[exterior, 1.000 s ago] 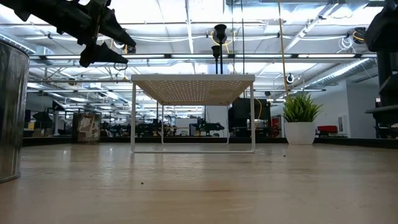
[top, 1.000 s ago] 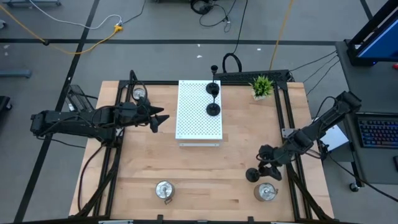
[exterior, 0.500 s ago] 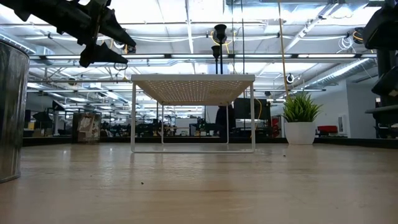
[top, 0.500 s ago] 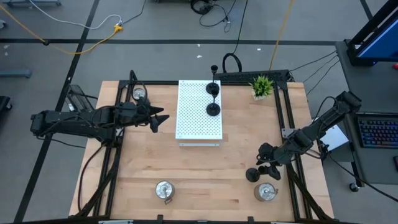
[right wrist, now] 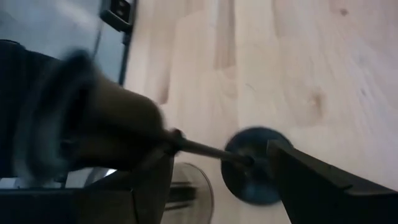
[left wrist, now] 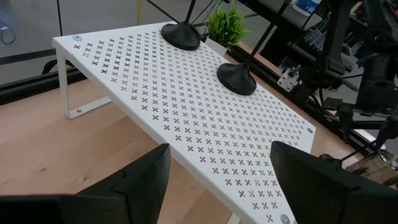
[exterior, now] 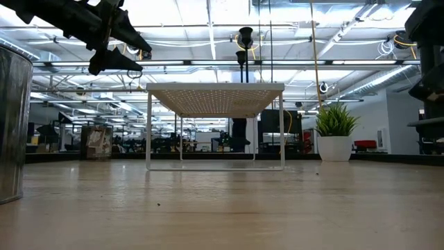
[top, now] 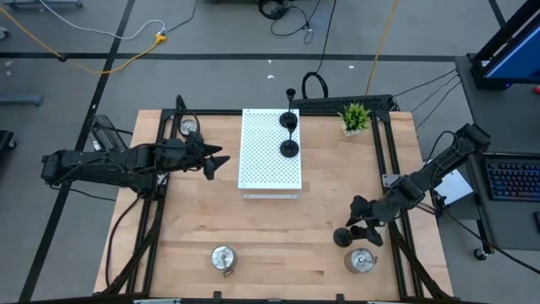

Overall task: Pick & Place candle stick holders
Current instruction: Put the black candle holder on the shelf aligned with the other black candle holders

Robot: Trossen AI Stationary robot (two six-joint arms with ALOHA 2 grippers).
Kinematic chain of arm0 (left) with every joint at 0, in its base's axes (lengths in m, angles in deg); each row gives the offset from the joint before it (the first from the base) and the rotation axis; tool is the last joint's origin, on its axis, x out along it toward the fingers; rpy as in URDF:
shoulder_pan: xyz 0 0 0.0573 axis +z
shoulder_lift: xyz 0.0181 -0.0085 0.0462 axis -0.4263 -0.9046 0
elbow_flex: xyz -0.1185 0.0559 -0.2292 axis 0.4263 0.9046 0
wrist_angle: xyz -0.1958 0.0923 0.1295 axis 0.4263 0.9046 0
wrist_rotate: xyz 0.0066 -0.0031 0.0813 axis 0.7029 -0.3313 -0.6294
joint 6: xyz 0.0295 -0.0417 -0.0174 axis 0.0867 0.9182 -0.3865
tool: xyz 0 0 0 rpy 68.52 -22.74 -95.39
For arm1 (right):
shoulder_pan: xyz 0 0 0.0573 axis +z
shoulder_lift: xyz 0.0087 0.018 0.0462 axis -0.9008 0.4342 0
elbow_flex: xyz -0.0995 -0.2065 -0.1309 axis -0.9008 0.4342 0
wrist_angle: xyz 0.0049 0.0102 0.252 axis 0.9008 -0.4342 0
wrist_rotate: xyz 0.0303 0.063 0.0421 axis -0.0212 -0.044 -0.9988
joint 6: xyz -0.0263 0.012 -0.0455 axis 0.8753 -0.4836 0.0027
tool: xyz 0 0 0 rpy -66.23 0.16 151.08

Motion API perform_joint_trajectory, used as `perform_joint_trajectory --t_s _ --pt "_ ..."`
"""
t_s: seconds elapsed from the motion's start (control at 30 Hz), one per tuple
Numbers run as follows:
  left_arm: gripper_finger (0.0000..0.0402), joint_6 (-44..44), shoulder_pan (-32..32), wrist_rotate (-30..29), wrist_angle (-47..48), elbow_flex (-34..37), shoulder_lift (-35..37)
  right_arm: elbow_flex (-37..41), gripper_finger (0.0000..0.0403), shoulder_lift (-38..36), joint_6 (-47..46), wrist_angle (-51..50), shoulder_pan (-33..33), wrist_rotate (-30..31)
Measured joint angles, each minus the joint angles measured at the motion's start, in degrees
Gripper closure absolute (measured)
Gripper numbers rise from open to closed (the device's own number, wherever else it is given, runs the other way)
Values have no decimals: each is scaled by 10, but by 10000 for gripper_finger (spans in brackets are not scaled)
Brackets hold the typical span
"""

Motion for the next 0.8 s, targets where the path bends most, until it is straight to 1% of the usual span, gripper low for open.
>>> perform_joint_trajectory --t_s 0.1,0.27,0.43,0.7,0.8 --pt "117 0 0 0 0 0 0 0 151 0 18 16 0 -3" --pt "117 0 0 0 0 0 0 0 151 2 18 13 0 -14" --pt "117 0 0 0 0 0 0 0 151 15 -5 15 0 -14" --pt "117 0 0 0 0 0 0 0 151 28 -19 17 0 -14" --pt "117 0 0 0 0 0 0 0 151 30 -17 17 0 -1"
